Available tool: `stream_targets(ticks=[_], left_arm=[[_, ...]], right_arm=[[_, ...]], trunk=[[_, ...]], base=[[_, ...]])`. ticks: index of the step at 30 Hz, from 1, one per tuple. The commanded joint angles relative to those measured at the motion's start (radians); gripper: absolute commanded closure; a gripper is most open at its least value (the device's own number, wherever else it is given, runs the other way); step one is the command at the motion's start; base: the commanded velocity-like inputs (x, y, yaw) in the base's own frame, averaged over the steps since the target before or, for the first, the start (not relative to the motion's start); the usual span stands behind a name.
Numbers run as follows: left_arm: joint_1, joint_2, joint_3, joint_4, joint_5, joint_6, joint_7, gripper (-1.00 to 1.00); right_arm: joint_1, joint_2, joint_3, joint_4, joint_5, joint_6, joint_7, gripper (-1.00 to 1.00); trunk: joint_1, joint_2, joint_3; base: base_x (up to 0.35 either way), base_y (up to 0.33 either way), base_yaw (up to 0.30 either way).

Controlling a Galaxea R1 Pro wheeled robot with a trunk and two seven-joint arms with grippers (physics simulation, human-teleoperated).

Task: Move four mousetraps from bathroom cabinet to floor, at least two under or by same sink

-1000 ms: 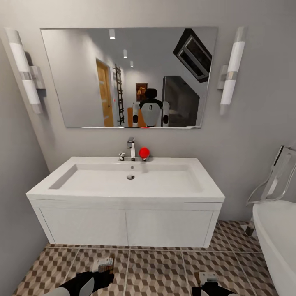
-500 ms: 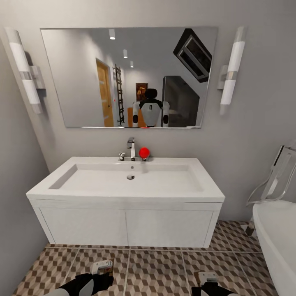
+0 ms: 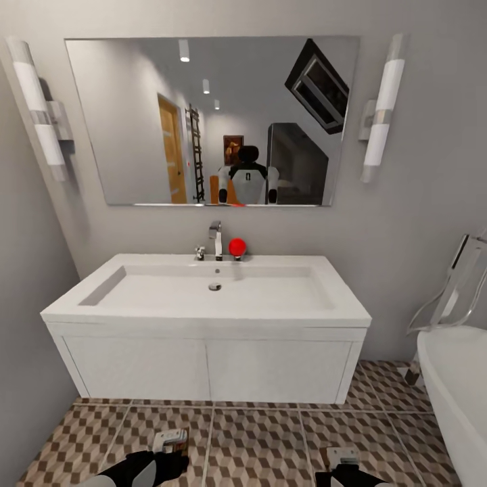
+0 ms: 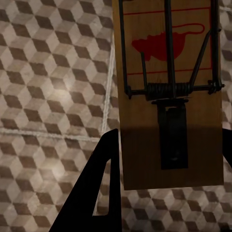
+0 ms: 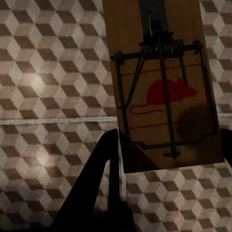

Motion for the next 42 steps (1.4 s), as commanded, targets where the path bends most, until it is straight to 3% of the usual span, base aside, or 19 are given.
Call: stream_targets(ticks=[1, 32, 34, 37, 42], left_arm=[[0.0, 0.0, -0.008, 0.001, 0.009, 0.005, 0.001, 1.0], [0.0, 0.003, -0.008, 0.017, 0.011, 0.002, 0.003, 1.0], [-0.011, -0.003, 0.0, 0.006, 0.003, 0.014, 0.01, 1.0], [-0.023, 0.001, 0.0, -0.011, -0.008, 0.031, 0.021, 1.0], [-0.009, 0.012, 0.0, -0.038, 0.029, 0.003, -0.005, 1.0]], right_arm=[[-0.001, 0.001, 0.007, 0.001, -0.011, 0.001, -0.001, 1.0], [0.001, 0.0, 0.007, 0.001, -0.003, -0.002, -0.002, 1.0], [-0.011, 0.011, 0.006, -0.01, 0.011, -0.013, -0.018, 1.0], [-0.028, 0.008, 0.006, -0.028, 0.01, -0.022, -0.019, 1.0], [-0.054, 0.002, 0.012, -0.056, 0.006, -0.009, -0.003, 1.0]], trunk=[[0.004, -0.008, -0.004], [0.123, -0.225, -0.101], [0.123, -0.225, -0.101], [0.123, -0.225, -0.101], [0.123, -0.225, -0.101]], base=[[0.0, 0.0, 0.0], [0.0, 0.0, 0.0], [0.0, 0.0, 0.0], [0.0, 0.0, 0.0], [0.0, 0.0, 0.0]])
